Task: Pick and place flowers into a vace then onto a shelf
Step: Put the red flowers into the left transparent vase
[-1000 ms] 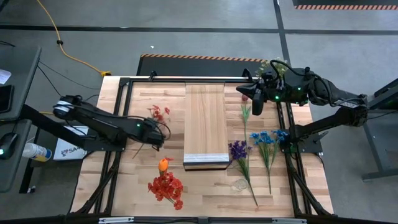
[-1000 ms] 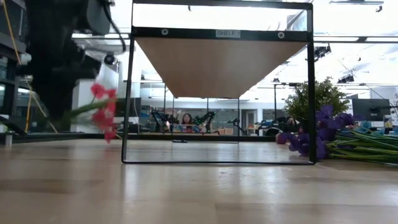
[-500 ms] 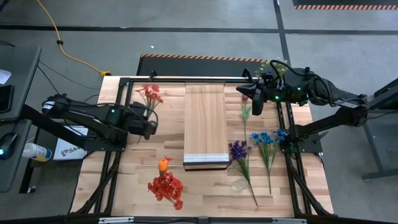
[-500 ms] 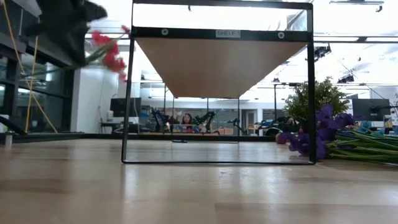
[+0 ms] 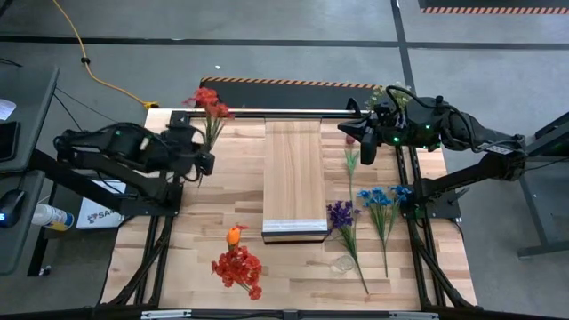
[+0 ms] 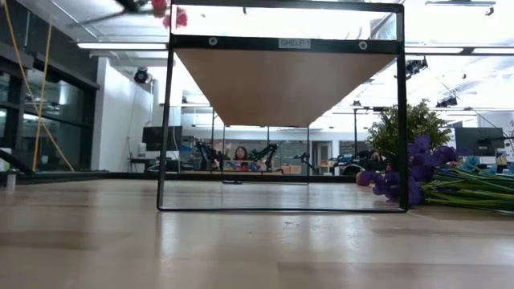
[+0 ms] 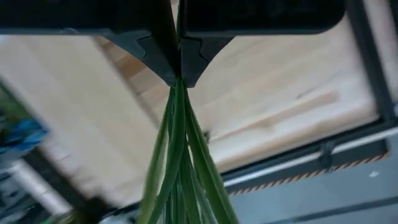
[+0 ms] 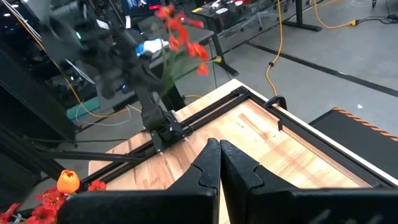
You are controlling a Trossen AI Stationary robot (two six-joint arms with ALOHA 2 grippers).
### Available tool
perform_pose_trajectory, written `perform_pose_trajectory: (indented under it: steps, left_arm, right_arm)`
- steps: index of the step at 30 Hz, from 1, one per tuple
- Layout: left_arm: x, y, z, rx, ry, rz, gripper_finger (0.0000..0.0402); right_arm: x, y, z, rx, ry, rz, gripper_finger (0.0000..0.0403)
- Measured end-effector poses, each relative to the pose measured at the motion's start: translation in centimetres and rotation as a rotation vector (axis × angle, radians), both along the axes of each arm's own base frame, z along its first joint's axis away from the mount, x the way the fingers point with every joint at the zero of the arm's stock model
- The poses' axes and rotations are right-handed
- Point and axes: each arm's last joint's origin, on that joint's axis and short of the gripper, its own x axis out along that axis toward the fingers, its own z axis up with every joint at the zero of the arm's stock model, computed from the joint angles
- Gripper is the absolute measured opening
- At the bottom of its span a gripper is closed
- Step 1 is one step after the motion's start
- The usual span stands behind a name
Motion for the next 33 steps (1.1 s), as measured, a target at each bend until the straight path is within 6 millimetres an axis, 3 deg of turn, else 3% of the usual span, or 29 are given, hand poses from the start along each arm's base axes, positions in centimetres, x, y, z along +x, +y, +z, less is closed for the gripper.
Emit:
perform_pose_trajectory:
  steps: [9,20,33]
  left_arm:
    - [-1.5,0.2,5.4,0.024,-0.17,-0.128,0.0034]
    - [-2.7,0.0,9.7,-0.05,-0.39,-0.359,0.0034]
    - [-1.5,-2.0,12.1,-0.154,-0.62,-0.744,0.0034]
  right_arm:
    - [-0.3,0.0,-1.0,0.004,0.11,0.0,0.0]
    - [-0.7,-0.1,-1.7,-0.014,0.191,-0.051,0.0]
    - [-0.9,-0.3,-1.8,-0.04,0.211,-0.121,0.0]
